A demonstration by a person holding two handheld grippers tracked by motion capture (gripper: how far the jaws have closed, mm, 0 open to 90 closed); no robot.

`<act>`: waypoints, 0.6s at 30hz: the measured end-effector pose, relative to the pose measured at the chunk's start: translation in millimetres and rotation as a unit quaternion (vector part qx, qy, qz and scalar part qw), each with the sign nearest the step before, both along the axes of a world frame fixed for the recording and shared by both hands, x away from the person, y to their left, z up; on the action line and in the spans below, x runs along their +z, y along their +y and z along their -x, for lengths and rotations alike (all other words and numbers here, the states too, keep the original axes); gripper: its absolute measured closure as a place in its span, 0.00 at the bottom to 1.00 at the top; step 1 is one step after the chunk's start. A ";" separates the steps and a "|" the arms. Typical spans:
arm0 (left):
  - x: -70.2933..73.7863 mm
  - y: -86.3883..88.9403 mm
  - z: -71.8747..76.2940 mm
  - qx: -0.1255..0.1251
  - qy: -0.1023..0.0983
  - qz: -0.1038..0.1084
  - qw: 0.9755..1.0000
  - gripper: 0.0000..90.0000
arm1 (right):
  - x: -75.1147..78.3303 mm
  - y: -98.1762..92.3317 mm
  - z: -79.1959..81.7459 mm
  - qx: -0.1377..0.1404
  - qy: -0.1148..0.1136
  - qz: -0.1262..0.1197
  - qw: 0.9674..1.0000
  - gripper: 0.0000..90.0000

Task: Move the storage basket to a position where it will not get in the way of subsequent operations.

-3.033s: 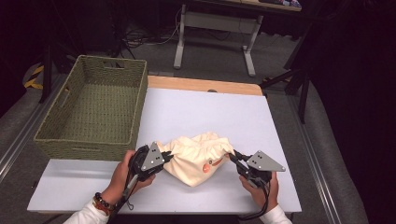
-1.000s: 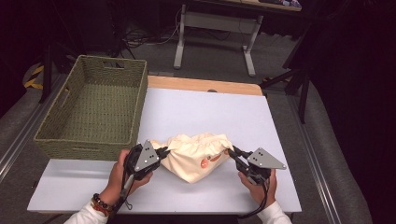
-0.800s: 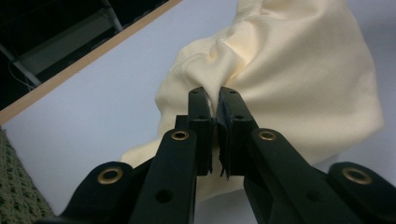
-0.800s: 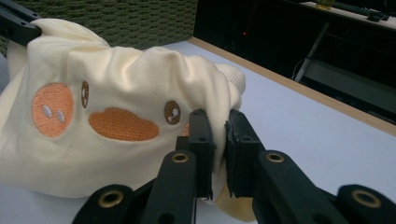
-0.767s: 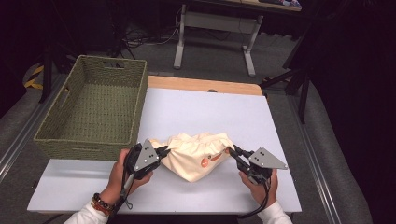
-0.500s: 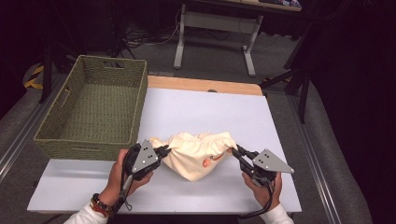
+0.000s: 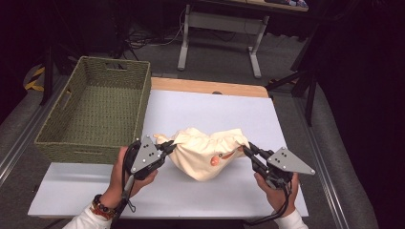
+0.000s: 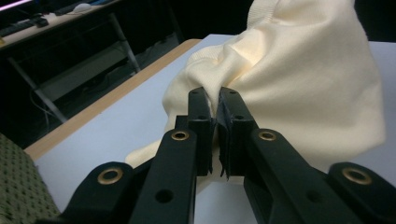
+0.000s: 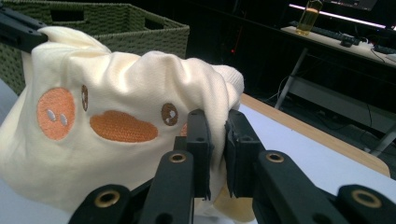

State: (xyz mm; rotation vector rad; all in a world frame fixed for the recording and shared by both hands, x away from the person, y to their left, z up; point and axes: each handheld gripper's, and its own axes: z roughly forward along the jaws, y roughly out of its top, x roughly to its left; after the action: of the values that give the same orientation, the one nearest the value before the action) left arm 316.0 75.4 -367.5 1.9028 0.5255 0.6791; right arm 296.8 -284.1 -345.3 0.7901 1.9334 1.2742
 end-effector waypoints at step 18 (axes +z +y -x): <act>-8.7 -46.4 -85.0 0.085 0.046 -0.010 0.995 0.93 | -0.4 -4.8 -100.1 -0.034 0.023 0.028 0.999 0.91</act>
State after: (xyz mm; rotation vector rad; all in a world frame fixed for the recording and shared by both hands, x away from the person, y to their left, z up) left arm 401.0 29.1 -376.2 1.9284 0.7487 0.7116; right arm 396.9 -288.9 -345.7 0.8569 1.9531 1.1661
